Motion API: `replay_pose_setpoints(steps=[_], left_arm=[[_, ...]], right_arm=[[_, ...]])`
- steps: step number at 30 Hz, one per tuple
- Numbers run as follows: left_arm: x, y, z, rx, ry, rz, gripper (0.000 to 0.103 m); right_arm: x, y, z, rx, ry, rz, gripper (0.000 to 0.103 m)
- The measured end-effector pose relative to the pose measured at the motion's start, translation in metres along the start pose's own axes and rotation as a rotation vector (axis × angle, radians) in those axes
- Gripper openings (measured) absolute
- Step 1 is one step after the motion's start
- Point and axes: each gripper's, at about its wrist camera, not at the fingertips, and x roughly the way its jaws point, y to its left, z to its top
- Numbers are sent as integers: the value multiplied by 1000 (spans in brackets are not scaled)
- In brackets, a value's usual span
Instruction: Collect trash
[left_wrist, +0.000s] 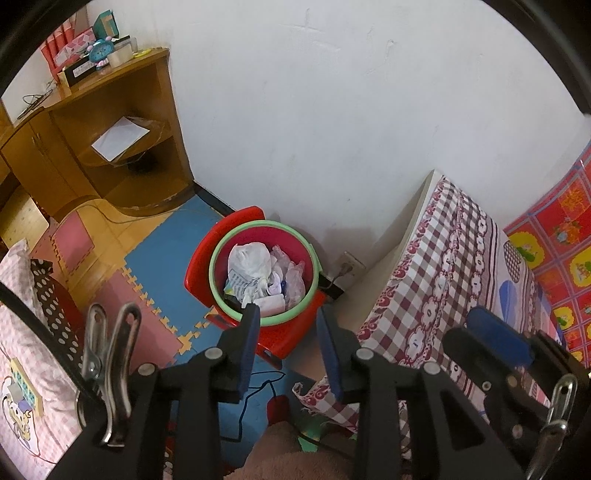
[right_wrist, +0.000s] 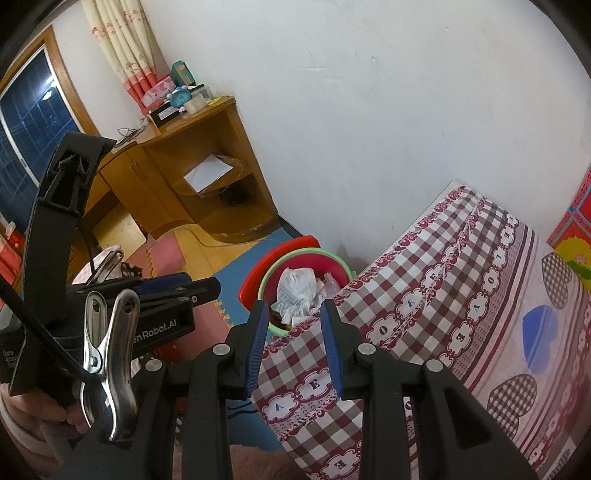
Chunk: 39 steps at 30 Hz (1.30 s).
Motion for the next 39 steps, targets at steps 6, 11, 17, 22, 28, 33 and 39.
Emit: replay_pose_setpoints(steps=[6,11,17,22,28,33,39], left_arm=[[1,2,0,-7,4,6,33],[2,4,-1,-20,7,14,33],[2,6,-2,-29,3,26,34],[2,6,-2,-28,3,27,34],[2,5,-3,-31,1,29,34],[2,5,-3,-32,2,29,34],[4,7,-2,-26,5,29,34]], right_arm=[[1,0,0,-1,2,-1,30],[2,2,0,-4,6,-1,30],[3,3,0,-4,6,-1,30],[3,3,0,-3,7,-1,30],[3,3,1,-4,7,0,30],[4,2,1,-5,7,0,30],[4,2,1,-6,9,0,30]])
